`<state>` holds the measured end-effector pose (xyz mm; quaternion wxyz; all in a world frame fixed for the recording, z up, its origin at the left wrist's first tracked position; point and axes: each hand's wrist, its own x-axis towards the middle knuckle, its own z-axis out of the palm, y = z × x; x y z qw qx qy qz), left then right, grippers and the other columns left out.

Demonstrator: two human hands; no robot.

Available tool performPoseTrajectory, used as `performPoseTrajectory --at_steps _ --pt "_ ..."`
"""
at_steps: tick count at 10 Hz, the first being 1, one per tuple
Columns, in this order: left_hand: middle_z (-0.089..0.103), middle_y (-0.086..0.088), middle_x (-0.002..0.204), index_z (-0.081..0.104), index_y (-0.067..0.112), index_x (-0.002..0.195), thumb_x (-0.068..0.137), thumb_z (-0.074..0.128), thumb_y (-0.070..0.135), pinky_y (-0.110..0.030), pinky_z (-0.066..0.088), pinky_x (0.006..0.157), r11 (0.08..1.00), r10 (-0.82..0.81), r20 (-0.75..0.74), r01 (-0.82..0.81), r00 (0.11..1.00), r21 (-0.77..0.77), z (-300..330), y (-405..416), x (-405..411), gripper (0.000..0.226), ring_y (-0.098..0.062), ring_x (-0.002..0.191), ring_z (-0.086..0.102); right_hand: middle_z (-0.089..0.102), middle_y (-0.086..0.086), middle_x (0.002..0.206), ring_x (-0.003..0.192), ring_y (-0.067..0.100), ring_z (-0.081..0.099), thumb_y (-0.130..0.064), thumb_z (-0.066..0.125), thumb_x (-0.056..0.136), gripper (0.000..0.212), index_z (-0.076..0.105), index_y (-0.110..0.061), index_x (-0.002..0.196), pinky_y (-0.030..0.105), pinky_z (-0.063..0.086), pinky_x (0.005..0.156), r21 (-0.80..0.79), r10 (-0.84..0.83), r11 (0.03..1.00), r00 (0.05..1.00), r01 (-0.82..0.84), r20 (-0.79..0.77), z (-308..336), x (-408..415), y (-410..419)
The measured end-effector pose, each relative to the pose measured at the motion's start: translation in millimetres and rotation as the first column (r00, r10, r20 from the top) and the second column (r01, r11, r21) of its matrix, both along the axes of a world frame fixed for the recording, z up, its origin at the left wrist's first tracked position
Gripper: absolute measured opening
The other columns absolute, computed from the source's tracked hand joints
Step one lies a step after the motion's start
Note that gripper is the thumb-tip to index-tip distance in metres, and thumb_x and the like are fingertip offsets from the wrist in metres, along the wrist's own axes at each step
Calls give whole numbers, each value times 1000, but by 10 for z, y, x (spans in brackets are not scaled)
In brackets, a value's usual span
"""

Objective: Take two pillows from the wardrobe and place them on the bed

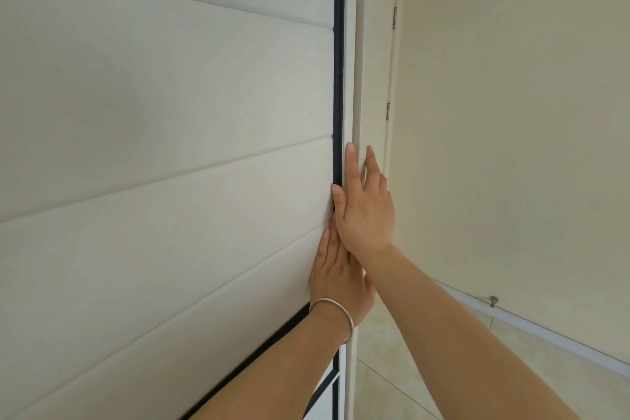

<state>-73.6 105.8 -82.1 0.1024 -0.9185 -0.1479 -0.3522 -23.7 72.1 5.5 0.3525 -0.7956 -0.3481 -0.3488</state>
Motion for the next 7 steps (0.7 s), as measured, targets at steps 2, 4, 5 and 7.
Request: performPoseTrajectory --at_steps 2,4,5,7 --pt "37 -16 147 36 3 141 78 49 44 -35 -8 117 999 52 -8 -52 999 -17 -17 7 53 76 -25 140 15 39 19 140 108 35 51 -44 19 94 54 -8 -38 141 43 46 80 9 5 1000 1000 -5 30 -24 26 -5" --pt "40 -14 146 37 4 140 79 45 44 -34 -5 117 999 33 -35 -33 999 9 8 -5 8 73 -21 142 19 48 14 114 86 27 47 -42 19 94 56 -9 -35 142 35 40 65 5 -14 1000 999 14 35 -31 45 15" --pt "29 -13 151 26 5 143 80 51 47 -34 -9 116 997 65 -65 -63 996 38 77 -7 -112 80 -20 142 6 43 14 128 104 29 46 -40 26 97 57 -4 -35 145 40 46 77 4 -32 999 999 32 -42 -59 13 -20" --pt "-17 -9 147 -9 8 141 89 44 31 -38 -23 113 994 -97 -203 104 974 20 8 -74 -626 78 -19 137 -25 37 12 138 122 26 37 -31 38 96 51 24 -26 145 42 43 94 184 70 982 983 -38 -169 -415 -219 -115"
